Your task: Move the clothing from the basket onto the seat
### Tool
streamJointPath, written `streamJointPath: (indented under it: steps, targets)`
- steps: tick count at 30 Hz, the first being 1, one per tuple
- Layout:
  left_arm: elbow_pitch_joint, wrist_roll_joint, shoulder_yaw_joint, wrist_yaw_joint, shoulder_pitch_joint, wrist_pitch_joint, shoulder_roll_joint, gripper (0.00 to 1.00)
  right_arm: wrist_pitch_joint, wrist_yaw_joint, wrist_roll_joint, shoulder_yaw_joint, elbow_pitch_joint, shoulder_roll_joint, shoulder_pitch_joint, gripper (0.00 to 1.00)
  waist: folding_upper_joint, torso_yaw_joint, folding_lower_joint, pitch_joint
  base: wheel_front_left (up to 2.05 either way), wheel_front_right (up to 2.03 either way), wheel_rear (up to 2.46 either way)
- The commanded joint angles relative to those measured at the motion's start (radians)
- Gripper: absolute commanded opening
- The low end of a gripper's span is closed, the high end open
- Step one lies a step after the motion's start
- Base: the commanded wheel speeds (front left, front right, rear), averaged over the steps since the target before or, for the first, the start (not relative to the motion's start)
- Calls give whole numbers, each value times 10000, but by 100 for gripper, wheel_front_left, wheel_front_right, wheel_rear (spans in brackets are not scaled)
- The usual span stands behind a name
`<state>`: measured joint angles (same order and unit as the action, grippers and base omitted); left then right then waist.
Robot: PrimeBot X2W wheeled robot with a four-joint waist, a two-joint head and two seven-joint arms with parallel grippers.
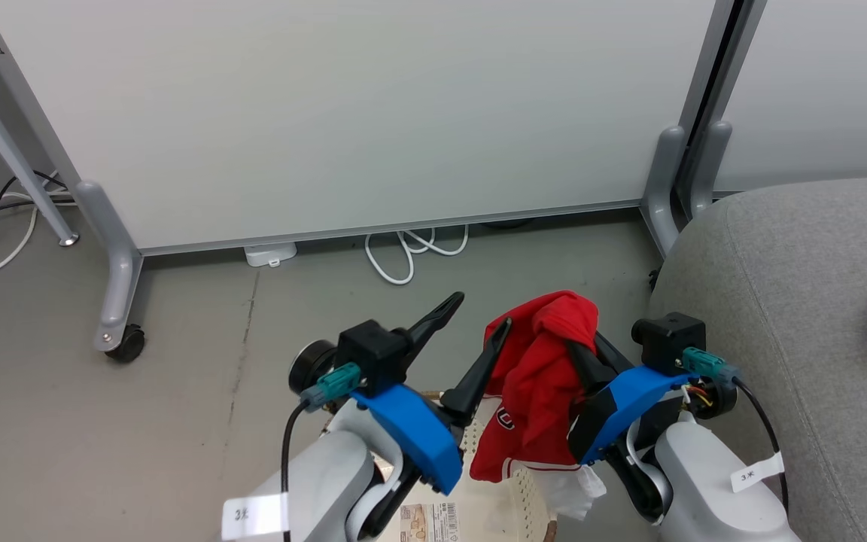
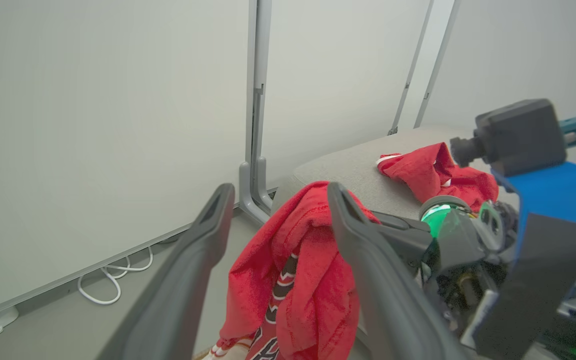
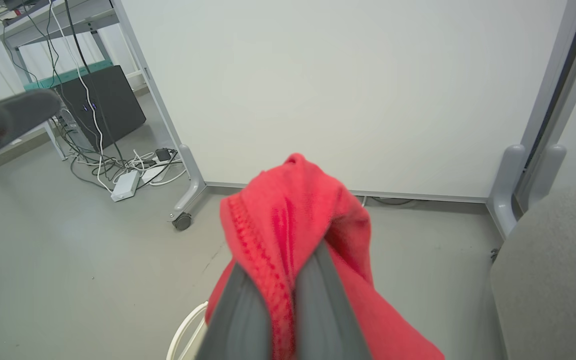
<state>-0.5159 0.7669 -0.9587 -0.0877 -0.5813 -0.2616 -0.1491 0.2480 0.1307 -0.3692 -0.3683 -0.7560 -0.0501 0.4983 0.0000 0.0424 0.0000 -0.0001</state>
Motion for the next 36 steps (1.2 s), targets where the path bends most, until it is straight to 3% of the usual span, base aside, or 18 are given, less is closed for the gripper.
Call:
streamJointPath:
  steps: [1,11,22,36]
  targets:
    - [143,-204,264,36,326,-46,-77,100,72,1,4,33,57,-5,68,0,0,8,0,14,0,0,0]
    - [852,-2179,2346,-247,2244,-49,-224,100,109,1,83,290,-1,-5,103,0,0,42,0,101,0,0,0]
    - [779,-2938,3261,-438,2857,-48,42,100,125,1,57,345,0,-5,32,0,0,-29,0,95,0,0,0]
    - [972,-2891,3264,-455,2969,-48,115,100,95,1,153,392,171,-5,119,0,0,-1837,0,186,0,0,0]
